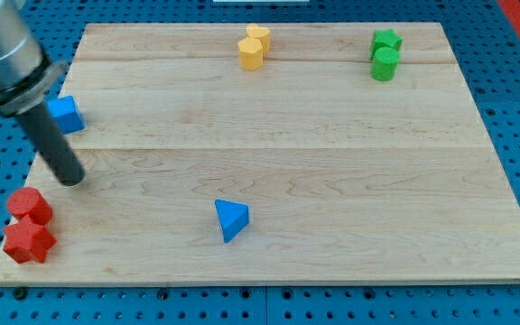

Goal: Move the blue cube closer to the blue triangle

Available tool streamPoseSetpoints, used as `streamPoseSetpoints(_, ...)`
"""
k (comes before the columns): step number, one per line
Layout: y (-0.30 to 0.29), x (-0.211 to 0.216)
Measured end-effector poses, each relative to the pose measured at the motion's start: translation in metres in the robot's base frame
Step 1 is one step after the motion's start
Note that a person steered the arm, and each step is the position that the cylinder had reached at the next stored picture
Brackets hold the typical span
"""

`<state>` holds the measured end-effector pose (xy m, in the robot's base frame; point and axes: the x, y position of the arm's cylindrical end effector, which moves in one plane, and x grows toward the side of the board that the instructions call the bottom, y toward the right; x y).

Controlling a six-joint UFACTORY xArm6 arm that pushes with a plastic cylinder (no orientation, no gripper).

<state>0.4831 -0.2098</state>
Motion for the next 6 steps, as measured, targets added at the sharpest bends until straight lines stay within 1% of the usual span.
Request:
streamPoseSetpoints(1, 0.083, -0.013)
streamPoseSetpoints(2, 0.203, 0.010)
streamPoseSetpoints(3, 0.247, 0.088)
streamPoseSetpoints(4, 0.182, 0.098)
streamPoseSetpoints(5, 0.107, 0.030)
streamPoseSetpoints(6, 0.073, -0.025)
